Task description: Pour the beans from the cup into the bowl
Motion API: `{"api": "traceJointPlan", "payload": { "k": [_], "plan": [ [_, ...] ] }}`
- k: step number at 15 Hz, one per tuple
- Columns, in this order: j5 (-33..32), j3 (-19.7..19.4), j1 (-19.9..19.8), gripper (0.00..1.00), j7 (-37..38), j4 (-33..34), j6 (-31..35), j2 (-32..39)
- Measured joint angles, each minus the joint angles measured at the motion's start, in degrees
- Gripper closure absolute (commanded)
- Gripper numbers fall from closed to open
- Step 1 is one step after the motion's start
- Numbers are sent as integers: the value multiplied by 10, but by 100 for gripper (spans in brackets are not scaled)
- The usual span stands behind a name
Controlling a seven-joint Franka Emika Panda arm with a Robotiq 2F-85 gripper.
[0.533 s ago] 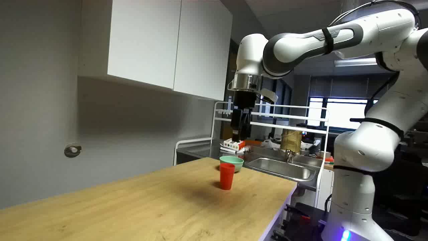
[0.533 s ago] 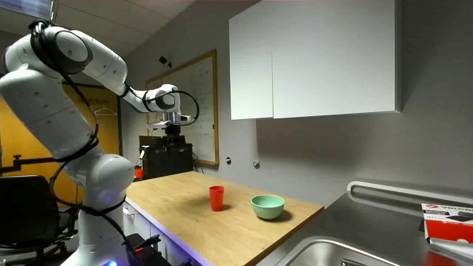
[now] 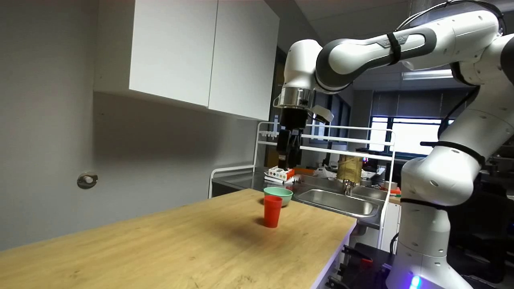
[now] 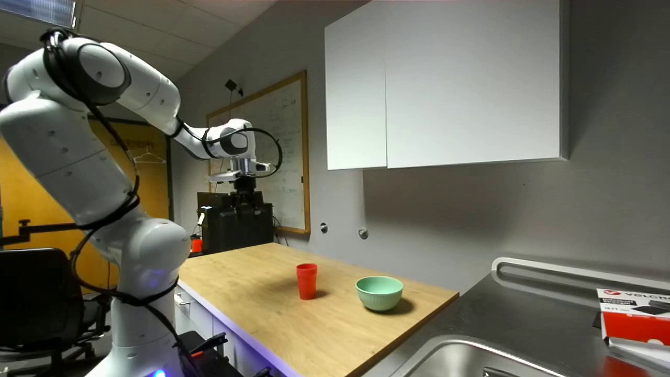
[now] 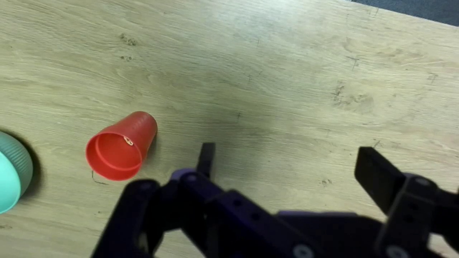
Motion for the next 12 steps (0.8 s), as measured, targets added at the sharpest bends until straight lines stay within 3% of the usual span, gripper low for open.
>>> {"api": "traceJointPlan", "payload": {
  "k": [6, 12],
  "plan": [
    [-1, -4, 0, 0, -1, -3, 6, 10],
    [-13, -29, -17, 0, -4, -4, 68, 73]
  ]
}}
